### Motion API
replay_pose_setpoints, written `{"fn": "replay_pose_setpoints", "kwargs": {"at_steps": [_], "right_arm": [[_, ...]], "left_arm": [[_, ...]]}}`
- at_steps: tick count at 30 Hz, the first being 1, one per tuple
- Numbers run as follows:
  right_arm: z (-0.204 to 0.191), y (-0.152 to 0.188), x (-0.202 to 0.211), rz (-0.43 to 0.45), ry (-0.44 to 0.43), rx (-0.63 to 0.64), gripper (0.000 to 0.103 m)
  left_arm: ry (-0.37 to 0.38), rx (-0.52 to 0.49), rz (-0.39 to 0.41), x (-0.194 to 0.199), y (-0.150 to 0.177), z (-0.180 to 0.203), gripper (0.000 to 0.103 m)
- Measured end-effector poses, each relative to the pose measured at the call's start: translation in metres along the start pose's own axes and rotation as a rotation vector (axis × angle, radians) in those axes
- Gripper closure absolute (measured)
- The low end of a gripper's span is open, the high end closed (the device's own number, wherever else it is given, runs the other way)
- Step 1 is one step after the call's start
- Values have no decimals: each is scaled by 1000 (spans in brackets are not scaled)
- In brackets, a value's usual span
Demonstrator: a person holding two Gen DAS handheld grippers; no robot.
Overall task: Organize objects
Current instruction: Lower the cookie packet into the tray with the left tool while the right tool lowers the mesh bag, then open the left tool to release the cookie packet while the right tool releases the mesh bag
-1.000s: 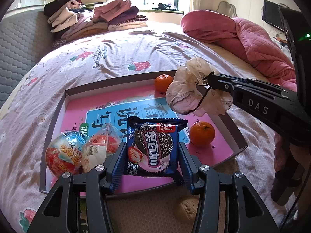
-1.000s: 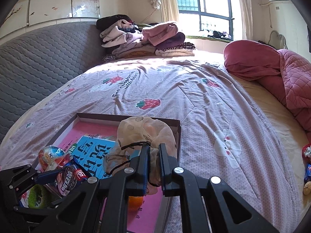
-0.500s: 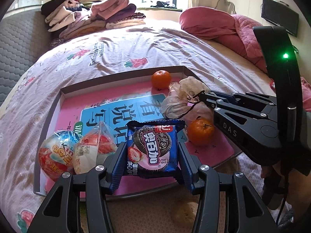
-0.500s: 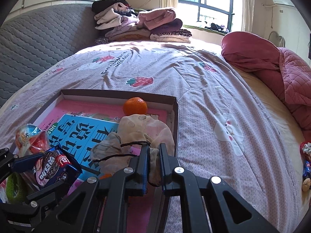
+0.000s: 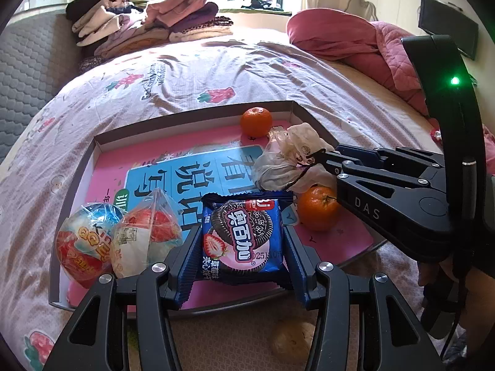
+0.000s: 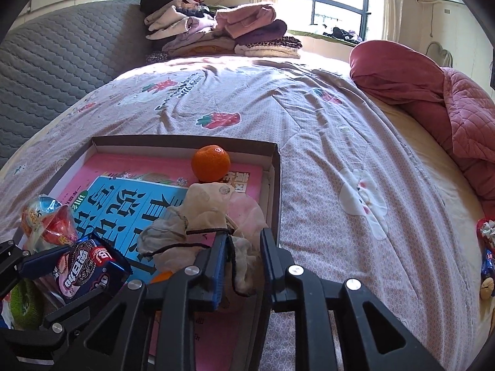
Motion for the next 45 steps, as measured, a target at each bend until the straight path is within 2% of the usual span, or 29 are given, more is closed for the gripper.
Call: {"fn": "replay_pose_setpoints", "kwargs": {"at_steps": [6,12,16,36,45], "right_arm": [[-3,-2,2,-4,6,8,76],[-4,-6,9,13,8,5,73],[-4,-9,14,25,3,-1,68],[-13,-11,31,43,-15,-8,66],[-17,-6,44,59,-36,-34,56]], "left_arm": [[-5,-13,-37,-7,4,1,47],[-12,-20,-36,-5,5,3,47],[-10,-22,-4,5,2,3,46],[-33,10,54,45,-2,-14,38],[-51,25,70,59,-4,-21,35]]}}
Point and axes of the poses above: each gripper's, at about its wrist camera, not at the fingertips, and x roughly against the way its jaws point, z to its right, y to its underside, the point moved 9 cm from there along -x, roughly the way its jaws point, and after that the axes turned 14 degrees about -y, right-handed, at the moved point
